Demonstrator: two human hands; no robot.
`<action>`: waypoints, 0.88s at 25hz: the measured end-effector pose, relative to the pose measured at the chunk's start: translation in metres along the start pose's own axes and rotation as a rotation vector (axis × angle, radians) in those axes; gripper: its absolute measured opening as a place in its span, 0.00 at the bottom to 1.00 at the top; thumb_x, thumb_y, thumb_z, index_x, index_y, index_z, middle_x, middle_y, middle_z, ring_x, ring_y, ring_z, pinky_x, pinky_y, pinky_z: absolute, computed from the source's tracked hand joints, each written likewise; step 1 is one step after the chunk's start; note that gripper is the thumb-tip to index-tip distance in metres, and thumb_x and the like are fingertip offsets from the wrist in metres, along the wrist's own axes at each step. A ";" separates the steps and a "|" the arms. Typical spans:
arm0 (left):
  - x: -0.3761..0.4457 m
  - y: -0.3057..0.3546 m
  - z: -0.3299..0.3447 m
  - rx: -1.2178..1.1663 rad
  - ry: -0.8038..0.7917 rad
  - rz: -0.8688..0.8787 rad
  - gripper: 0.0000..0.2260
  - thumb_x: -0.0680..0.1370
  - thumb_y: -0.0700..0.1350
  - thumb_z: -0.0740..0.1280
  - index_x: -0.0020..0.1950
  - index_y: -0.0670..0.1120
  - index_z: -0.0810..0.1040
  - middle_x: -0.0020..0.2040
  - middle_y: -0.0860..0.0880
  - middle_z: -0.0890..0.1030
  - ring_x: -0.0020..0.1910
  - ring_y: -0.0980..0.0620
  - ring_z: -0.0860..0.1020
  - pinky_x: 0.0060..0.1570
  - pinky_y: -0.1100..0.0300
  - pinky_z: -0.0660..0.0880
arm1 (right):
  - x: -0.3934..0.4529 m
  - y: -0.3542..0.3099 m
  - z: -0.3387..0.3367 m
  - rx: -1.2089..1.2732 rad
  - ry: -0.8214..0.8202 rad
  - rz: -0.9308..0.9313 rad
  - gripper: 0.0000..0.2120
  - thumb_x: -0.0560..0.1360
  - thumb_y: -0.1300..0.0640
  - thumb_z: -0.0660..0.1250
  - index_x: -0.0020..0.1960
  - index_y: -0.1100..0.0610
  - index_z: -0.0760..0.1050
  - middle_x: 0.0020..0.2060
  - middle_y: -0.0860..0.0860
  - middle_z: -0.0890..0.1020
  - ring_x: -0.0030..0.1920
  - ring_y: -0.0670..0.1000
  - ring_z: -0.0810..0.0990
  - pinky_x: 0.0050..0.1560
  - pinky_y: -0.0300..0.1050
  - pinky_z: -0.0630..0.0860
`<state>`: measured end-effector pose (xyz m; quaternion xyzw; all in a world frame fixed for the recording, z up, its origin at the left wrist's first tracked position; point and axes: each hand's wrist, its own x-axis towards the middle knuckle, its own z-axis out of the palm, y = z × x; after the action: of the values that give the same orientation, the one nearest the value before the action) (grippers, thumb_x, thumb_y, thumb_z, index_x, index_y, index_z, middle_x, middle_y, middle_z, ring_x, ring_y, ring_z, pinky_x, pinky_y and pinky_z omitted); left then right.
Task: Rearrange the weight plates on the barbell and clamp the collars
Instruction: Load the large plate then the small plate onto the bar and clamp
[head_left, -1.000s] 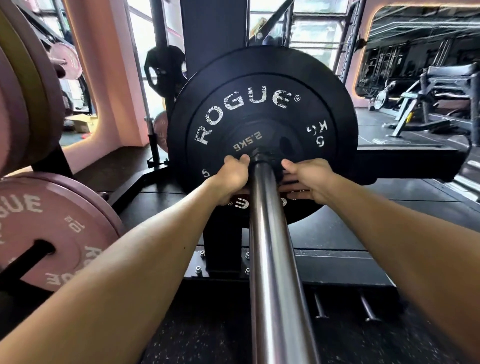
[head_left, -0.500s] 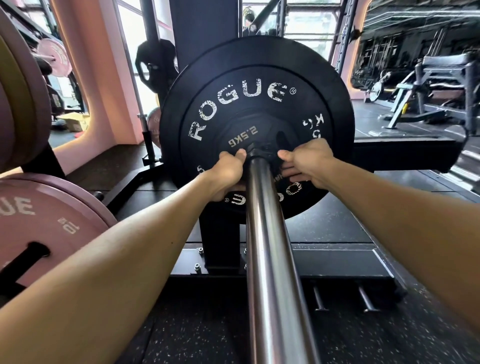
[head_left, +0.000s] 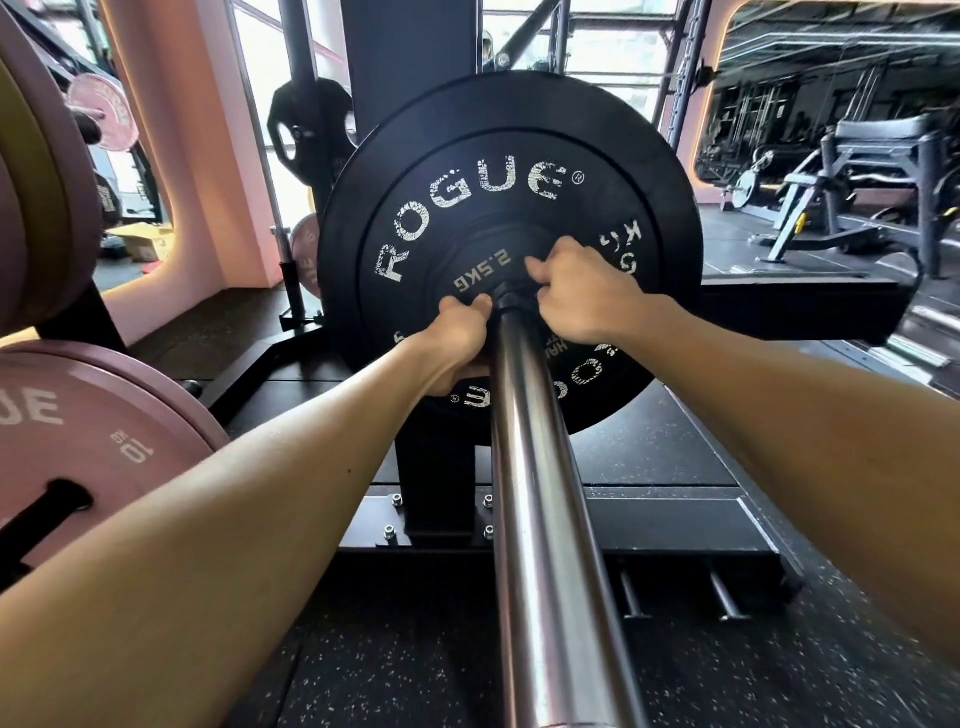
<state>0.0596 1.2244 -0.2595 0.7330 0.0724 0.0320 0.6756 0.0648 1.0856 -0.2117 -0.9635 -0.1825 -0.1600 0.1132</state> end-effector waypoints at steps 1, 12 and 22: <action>-0.001 0.000 0.000 -0.005 0.003 -0.002 0.14 0.85 0.52 0.55 0.66 0.44 0.63 0.47 0.47 0.75 0.39 0.52 0.77 0.21 0.64 0.74 | 0.000 -0.004 -0.001 -0.068 -0.043 -0.035 0.21 0.80 0.57 0.56 0.73 0.53 0.67 0.66 0.55 0.67 0.67 0.59 0.67 0.61 0.55 0.68; -0.008 0.026 -0.009 0.200 -0.166 -0.077 0.34 0.75 0.75 0.48 0.63 0.52 0.75 0.51 0.49 0.82 0.42 0.51 0.83 0.27 0.62 0.78 | -0.002 0.014 0.018 0.958 0.068 0.626 0.05 0.75 0.63 0.64 0.48 0.64 0.77 0.45 0.62 0.82 0.38 0.61 0.83 0.37 0.53 0.83; 0.007 0.013 -0.001 -0.024 -0.125 -0.106 0.24 0.75 0.66 0.61 0.61 0.50 0.78 0.51 0.46 0.83 0.40 0.50 0.82 0.26 0.64 0.76 | -0.008 0.009 0.035 1.230 -0.193 0.773 0.13 0.82 0.62 0.59 0.40 0.65 0.73 0.35 0.57 0.78 0.29 0.51 0.79 0.19 0.37 0.74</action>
<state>0.0675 1.2254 -0.2474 0.7206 0.0684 -0.0491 0.6883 0.0708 1.0844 -0.2488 -0.7312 0.1043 0.1081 0.6654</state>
